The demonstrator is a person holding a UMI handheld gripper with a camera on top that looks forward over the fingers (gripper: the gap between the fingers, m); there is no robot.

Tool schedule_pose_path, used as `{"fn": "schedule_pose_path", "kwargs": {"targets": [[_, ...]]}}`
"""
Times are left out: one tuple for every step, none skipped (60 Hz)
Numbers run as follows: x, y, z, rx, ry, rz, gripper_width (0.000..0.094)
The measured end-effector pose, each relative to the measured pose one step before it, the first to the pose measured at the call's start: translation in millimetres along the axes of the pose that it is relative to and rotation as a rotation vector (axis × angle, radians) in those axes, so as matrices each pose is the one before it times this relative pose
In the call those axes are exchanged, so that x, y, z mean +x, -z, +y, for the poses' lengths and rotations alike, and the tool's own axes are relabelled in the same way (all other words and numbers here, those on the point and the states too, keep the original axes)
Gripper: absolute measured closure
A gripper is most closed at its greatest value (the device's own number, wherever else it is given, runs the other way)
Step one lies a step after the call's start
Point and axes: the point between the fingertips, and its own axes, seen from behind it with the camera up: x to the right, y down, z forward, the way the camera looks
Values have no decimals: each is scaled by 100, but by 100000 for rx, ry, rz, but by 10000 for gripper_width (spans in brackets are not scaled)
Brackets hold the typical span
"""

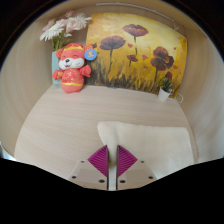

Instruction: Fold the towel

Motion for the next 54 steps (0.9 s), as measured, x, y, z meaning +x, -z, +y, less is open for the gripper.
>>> {"fn": "schedule_pose_path", "kwargs": {"targets": [[177, 589, -442, 524, -219, -1964, 846], [205, 494, -519, 956, -88, -1412, 846], [343, 516, -532, 971, 24, -1062, 846], [472, 522, -519, 986, 101, -659, 846], [586, 537, -505, 980, 316, -302, 846], [667, 506, -480, 817, 549, -91, 847], [692, 487, -421, 622, 743, -30, 846], [728, 467, -381, 456, 825, 6, 846], [754, 464, -352, 345, 848, -26, 846], [770, 434, -305, 266, 835, 11, 847], [677, 315, -347, 277, 574, 263, 847], [1033, 422, -239, -180, 1320, -485, 847], [881, 351, -154, -34, 1036, 119, 841], [897, 333, -104, -24, 1007, 83, 840], [940, 286, -88, -16, 1013, 215, 840], [976, 236, 5, -20, 1007, 412, 840], [1030, 200, 71, -128, 794, 669, 840], [1009, 156, 102, -157, 425, 781, 838], [966, 108, 115, -66, -22, 694, 829], [902, 44, 94, 185, -349, 610, 826], [792, -42, 145, 254, -535, 403, 817], [478, -186, 395, 415, -961, 773, 799], [895, -36, 207, -877, -425, -79, 774], [726, -150, 420, -712, -769, 357, 749], [817, -161, 462, -848, -586, 729, 720], [862, -187, 456, -762, -357, 1090, 685], [885, -182, 443, -707, -144, 1479, 642], [959, -216, 470, -657, 15, 1959, 588], [965, -239, 516, -755, 128, 2220, 527], [854, -433, 652, -159, -136, 2373, 466], [1001, -279, 358, -476, 563, 2064, 408], [670, -200, 449, -362, 249, 1922, 361], [512, -211, 462, -459, 50, 1352, 328], [442, -213, 501, -729, -211, 1031, 309], [347, -143, 509, -842, -407, 904, 298], [298, -89, 467, -845, -263, 854, 290], [181, -16, 400, -685, -65, 590, 289], [50, 25, 292, -450, 14, 252, 286], [-47, -16, 254, -69, -38, -6, 283], [-48, 10, 232, 121, -31, -537, 280], [-117, 41, 65, -14, 28, -296, 279], [-146, 235, 78, -144, -82, -150, 272], [-159, 247, 47, -76, -119, -126, 266], [-155, 315, 17, 24, -77, -3, 264], [-143, 350, -77, 233, 72, 123, 263], [-184, 404, -106, 311, 250, 119, 260], [-243, 443, -176, 396, 295, -64, 259], [-274, 486, -265, 583, 78, -192, 255], [-594, 780, -344, 676, -461, 605, 251], [-128, 256, -297, 1585, -138, -799, 248], [-317, 524, -359, 1019, -417, -264, 246], [-365, 598, -313, 797, -536, -346, 244], [-433, 621, -352, 830, -657, -642, 244], [-469, 656, -455, 1070, -685, -735, 241]]}}
